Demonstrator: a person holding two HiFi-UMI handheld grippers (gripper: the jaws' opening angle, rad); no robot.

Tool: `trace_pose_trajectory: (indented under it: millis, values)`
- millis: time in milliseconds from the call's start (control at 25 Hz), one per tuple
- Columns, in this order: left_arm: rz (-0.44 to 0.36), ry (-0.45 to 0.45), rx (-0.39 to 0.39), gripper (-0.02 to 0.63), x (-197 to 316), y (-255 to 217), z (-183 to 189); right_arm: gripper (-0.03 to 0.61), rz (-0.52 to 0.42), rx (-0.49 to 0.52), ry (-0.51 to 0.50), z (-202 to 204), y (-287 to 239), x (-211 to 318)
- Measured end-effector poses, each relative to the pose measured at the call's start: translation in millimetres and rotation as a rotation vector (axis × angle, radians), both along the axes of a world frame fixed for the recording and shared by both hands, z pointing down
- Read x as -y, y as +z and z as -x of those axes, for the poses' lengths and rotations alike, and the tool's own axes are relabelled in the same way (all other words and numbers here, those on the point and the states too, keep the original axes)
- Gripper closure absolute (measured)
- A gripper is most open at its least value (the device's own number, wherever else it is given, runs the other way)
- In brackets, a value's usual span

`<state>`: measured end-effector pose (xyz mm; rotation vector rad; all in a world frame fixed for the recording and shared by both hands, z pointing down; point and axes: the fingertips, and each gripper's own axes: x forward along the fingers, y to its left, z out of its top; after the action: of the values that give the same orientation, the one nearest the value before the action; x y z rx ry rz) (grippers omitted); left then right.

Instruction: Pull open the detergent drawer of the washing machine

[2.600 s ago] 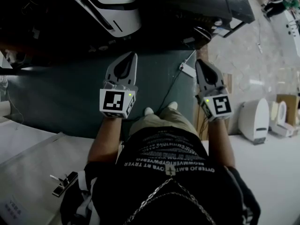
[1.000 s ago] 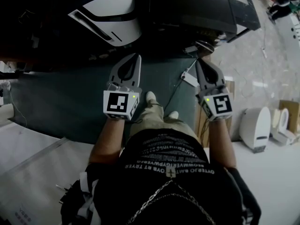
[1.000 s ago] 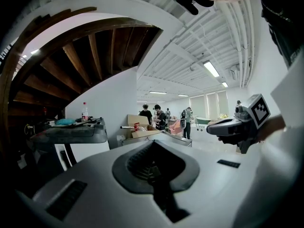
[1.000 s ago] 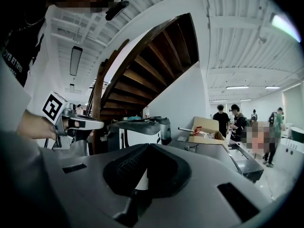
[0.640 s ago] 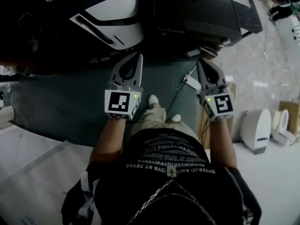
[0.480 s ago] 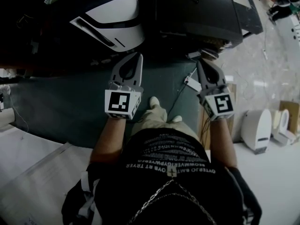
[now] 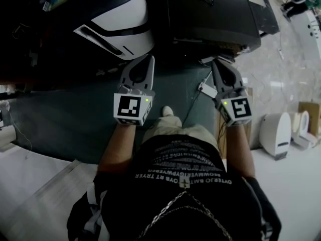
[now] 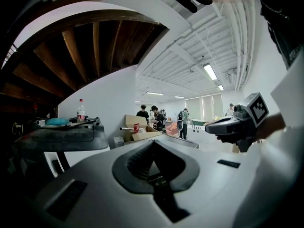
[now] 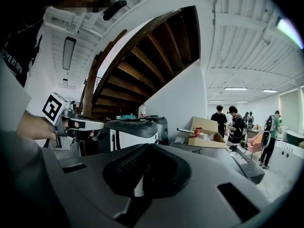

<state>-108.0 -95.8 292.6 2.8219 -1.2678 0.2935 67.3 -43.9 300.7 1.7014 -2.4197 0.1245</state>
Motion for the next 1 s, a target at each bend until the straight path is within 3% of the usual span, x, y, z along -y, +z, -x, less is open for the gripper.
trace_pose_trajectory:
  millis: [280, 400, 1000]
  values:
    - [0.006, 0.018, -0.03, 0.609, 9.4, 1.2, 10.8, 0.577, -0.001, -0.054, 0.034, 2.0, -0.3, 0.8]
    - [-0.007, 0.035, -0.005, 0.61, 9.8, 2.1, 9.4, 0.577, 0.013, -0.081, 0.054, -5.4, 2.8, -0.7]
    - [0.008, 0.059, -0.001, 0.609, 23.0, 10.1, 3.2, 0.577, -0.009, -0.047, 0.04, -4.0, 0.9, 23.2]
